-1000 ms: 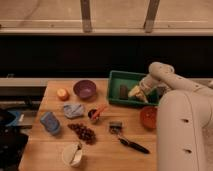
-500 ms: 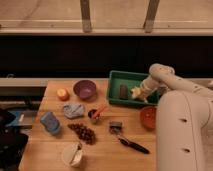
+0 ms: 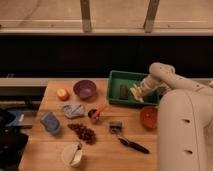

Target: Place banana in table surface

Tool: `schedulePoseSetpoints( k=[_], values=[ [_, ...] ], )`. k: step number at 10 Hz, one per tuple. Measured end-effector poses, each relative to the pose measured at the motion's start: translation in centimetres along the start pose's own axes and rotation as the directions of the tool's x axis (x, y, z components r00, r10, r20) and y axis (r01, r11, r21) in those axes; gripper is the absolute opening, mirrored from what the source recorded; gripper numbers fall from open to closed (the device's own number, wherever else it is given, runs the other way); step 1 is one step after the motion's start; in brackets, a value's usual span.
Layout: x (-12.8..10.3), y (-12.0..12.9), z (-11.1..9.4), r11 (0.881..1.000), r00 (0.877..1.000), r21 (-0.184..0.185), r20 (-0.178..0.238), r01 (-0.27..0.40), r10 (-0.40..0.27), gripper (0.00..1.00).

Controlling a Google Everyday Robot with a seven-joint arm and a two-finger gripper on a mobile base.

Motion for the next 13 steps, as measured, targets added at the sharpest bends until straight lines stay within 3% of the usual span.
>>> schedulePoseSetpoints(
  k=[3,7,10,13],
  values=[
    [-1.5,1.2,-3.3,0.999,0.997,-0.002,0.061,0.038,-0.038,0.00],
    [-3.2,4.3,-8.1,0.992,0.982,0.005,0.143,0.126,-0.125,0.00],
    [-3.2,7.8,-9.6,0.978,0.968,0.012,0.143,0.206,-0.206,0.00],
    [-1.7,12.2,-10.1,0.953,0.948,0.005,0.106,0.302,-0.301,0.00]
  ],
)
